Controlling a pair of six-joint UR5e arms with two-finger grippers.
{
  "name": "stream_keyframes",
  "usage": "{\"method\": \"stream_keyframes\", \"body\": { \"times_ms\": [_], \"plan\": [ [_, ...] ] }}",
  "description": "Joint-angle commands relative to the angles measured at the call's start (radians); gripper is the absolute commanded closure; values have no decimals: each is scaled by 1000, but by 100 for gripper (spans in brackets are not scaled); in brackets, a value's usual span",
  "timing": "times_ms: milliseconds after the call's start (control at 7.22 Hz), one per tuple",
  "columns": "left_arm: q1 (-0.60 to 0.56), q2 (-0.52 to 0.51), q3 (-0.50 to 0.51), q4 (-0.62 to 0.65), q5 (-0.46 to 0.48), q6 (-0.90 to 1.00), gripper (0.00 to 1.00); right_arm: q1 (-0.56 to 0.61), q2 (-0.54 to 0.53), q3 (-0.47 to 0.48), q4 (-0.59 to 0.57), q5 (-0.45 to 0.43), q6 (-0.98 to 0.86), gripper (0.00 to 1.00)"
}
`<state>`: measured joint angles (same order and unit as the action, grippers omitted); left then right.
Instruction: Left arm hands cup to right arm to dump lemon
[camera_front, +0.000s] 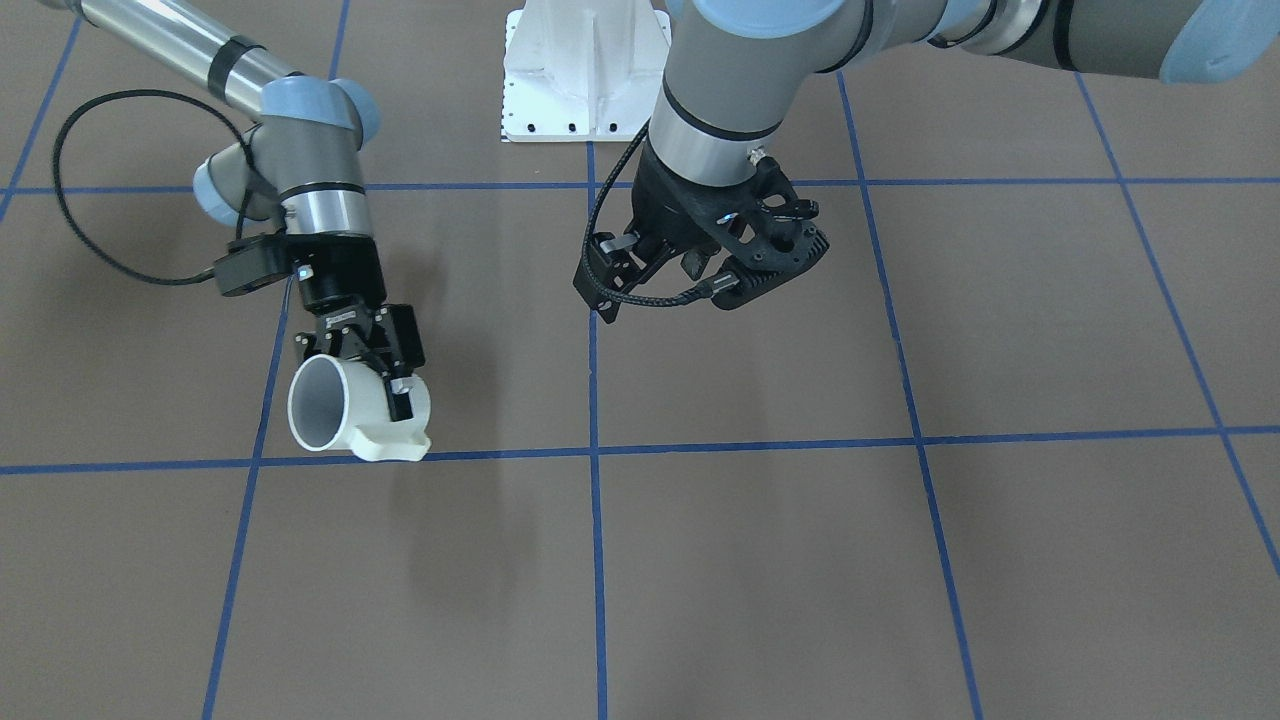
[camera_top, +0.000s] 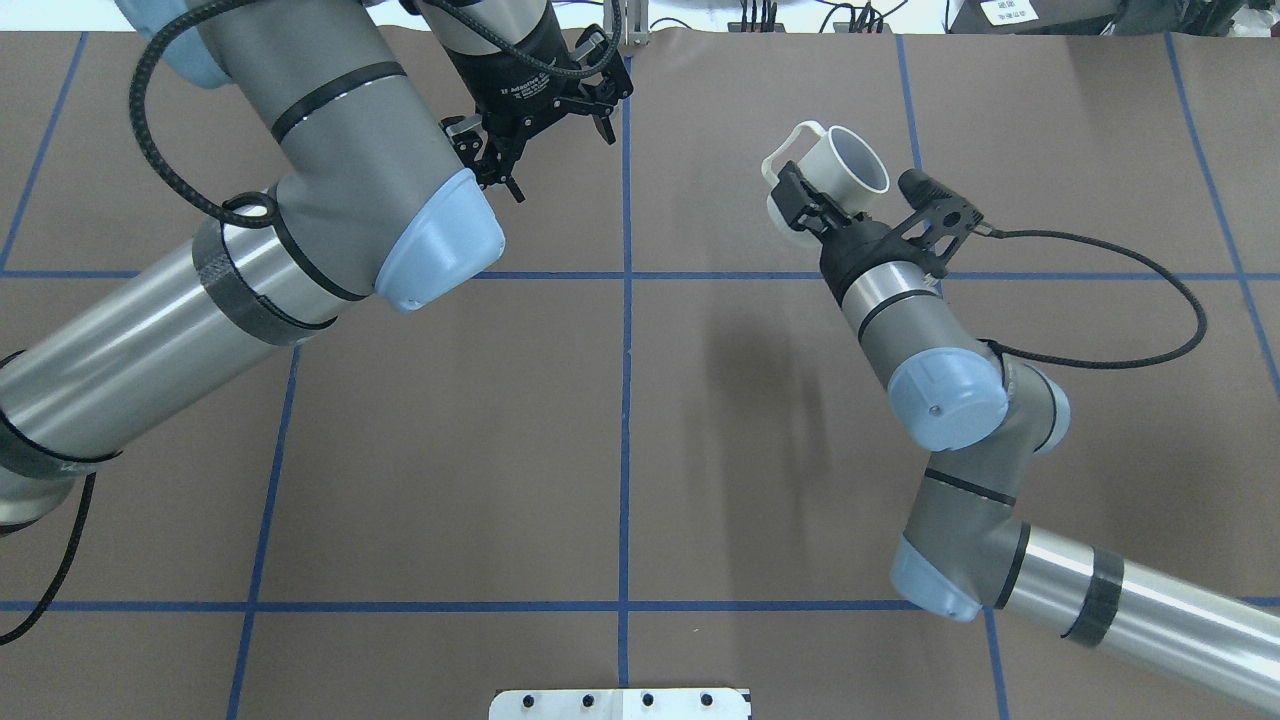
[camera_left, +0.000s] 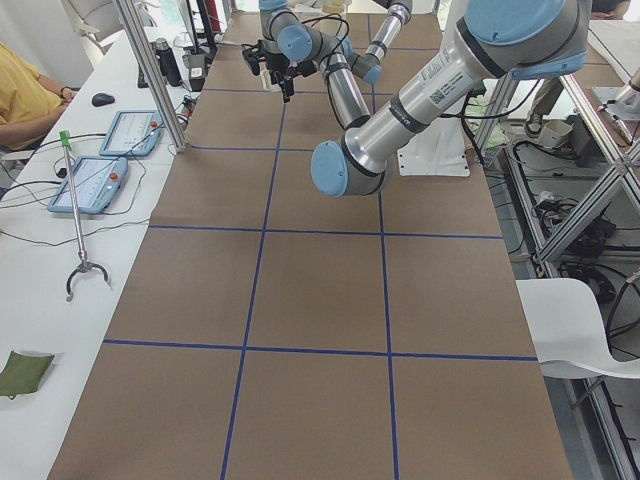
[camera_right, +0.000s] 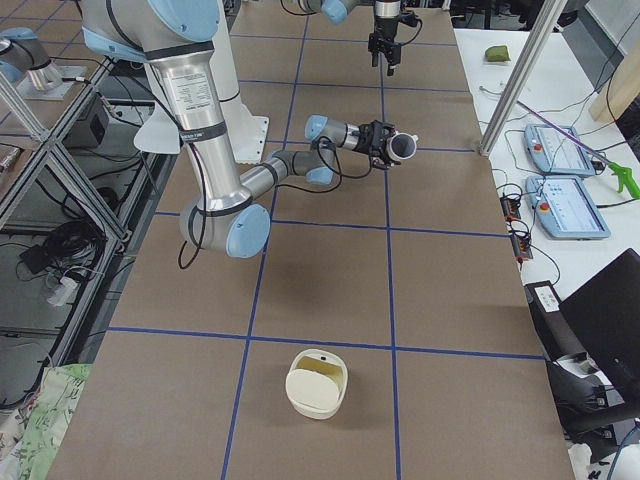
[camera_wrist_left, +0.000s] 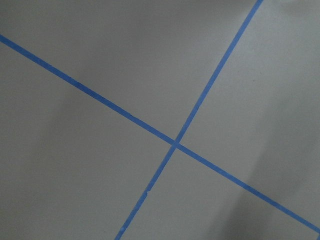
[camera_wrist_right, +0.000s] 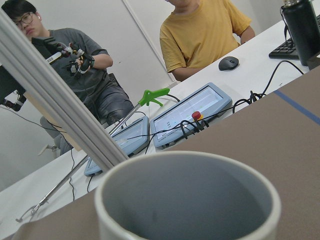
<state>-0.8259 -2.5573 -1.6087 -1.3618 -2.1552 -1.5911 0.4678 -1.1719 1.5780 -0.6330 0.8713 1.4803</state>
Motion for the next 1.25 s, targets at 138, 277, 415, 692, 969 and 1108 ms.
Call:
{"method": "stream_keyframes", "body": {
  "times_ms": [138,277,415,692,969,1108],
  "plan": [
    [4,-44,58,-8,43,6,0,-80,110,0,-228,-84,-224,78],
    [7,-99,117,-7,44,5,0,-107,147,-1,-338,-139,-224,75],
    [10,-128,148,-6,44,-6,0,-123,173,-3,-374,-170,-224,74],
    [16,-135,154,-11,44,-3,0,-172,223,-62,-424,-266,-224,75],
    [19,-138,197,-10,46,8,1,-184,273,-101,-509,-314,-222,76],
    [27,-156,226,-3,40,10,6,-184,273,-95,-505,-320,-221,75]
  ]
}}
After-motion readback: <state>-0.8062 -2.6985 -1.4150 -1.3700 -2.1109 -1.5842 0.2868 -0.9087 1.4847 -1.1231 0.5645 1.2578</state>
